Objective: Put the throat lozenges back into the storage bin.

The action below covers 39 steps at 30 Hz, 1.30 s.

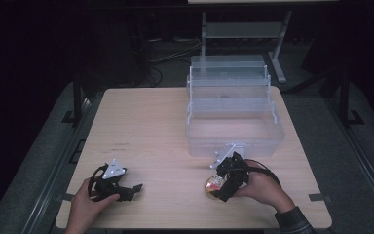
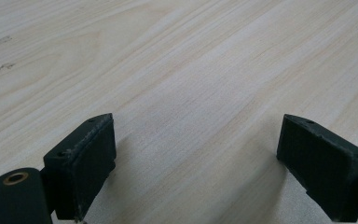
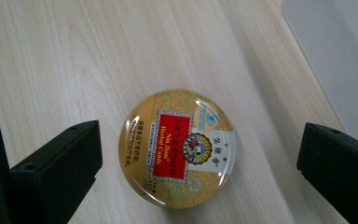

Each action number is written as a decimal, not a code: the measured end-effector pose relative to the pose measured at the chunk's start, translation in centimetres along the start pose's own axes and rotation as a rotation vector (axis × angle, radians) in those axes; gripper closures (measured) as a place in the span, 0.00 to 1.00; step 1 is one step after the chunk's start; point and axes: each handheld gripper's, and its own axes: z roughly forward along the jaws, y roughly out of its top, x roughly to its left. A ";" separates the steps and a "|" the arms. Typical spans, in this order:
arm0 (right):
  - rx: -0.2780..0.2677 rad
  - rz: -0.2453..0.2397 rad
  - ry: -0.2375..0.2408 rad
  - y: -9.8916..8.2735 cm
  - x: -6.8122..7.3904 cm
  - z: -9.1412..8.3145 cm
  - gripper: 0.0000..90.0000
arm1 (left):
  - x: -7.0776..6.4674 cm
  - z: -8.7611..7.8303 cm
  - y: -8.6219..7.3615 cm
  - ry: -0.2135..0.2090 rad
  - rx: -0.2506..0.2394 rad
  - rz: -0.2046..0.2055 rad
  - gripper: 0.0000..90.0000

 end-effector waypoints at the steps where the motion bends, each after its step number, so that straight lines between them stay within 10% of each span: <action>1: 0.002 0.001 0.001 0.1 0.1 0.1 0.00 | 0.0 0.0 0.0 -0.001 0.002 0.000 0.12; 39: 0.138 -0.031 0.028 0.2 1.0 3.4 0.04 | 0.0 0.0 0.0 0.000 0.002 0.002 0.12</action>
